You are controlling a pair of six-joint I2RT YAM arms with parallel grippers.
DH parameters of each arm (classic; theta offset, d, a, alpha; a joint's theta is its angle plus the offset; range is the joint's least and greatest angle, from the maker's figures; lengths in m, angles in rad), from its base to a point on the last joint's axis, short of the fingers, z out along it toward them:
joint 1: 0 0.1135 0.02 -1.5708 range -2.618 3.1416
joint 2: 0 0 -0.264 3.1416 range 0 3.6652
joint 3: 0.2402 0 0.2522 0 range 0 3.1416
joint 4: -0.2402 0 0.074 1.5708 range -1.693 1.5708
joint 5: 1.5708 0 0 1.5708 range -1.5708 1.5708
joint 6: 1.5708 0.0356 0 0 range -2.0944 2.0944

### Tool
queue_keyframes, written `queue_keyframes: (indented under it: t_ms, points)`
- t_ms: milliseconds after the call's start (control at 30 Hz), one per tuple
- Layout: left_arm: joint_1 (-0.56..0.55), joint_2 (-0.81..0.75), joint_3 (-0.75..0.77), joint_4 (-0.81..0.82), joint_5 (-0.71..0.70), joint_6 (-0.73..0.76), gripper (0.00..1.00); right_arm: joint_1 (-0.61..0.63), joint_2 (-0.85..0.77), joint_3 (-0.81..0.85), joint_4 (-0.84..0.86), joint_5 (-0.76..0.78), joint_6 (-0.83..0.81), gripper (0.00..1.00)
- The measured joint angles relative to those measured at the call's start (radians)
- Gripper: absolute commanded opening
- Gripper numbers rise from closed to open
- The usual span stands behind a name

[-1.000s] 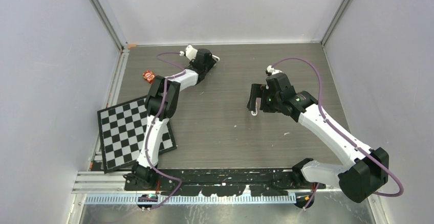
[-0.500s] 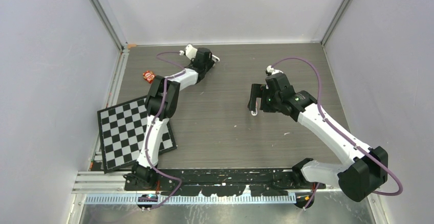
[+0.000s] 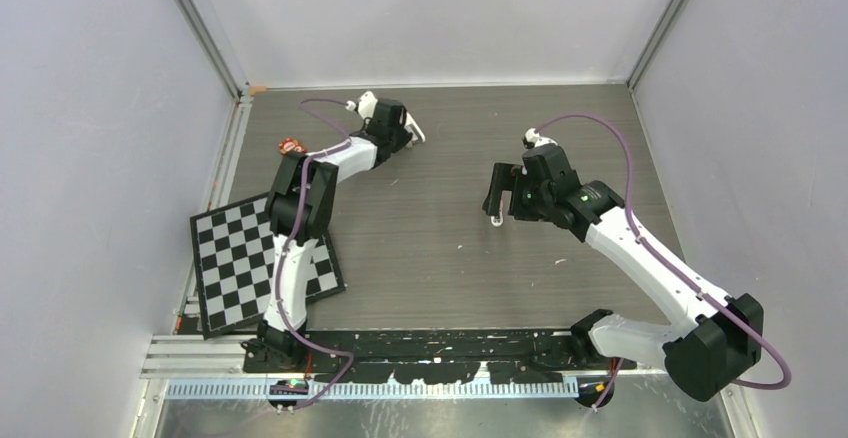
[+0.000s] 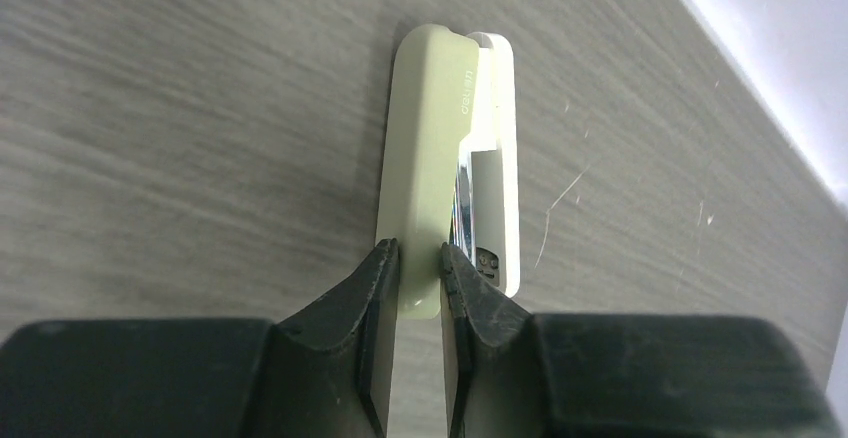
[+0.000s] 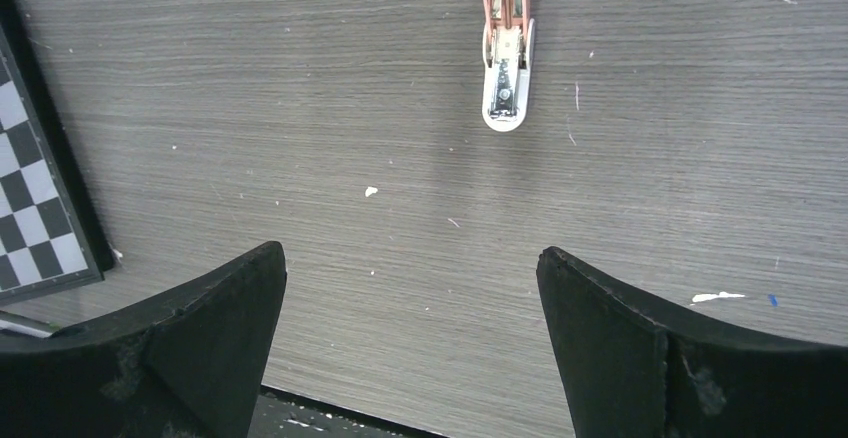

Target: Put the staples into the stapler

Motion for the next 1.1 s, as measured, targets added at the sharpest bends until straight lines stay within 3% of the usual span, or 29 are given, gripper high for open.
queue_keyframes:
  t_ms: [300,667,933,967,1033,1100]
  points:
    - [-0.003,-0.195,-0.26,-0.019,0.077,0.057,0.21,0.0,-0.018,-0.008,0.016,-0.028,0.047,0.98]
    - [-0.023,-0.403,-0.505,-0.068,0.189,0.1,0.24,0.005,0.086,0.004,0.084,-0.084,0.088,0.8]
    - [-0.018,-0.579,-0.538,-0.185,0.258,0.153,0.48,0.078,0.339,0.182,0.124,-0.047,0.059,0.63]
    - [-0.016,-0.607,-0.538,-0.196,0.266,0.163,0.54,0.097,0.377,0.215,0.13,-0.036,0.045,0.6]
    - [-0.01,-0.674,-0.54,-0.222,0.285,0.182,0.76,0.126,0.43,0.259,0.147,-0.022,0.021,0.54]
    - [-0.004,-0.75,-0.547,-0.252,0.302,0.209,0.85,0.153,0.482,0.301,0.164,-0.008,-0.006,0.52]
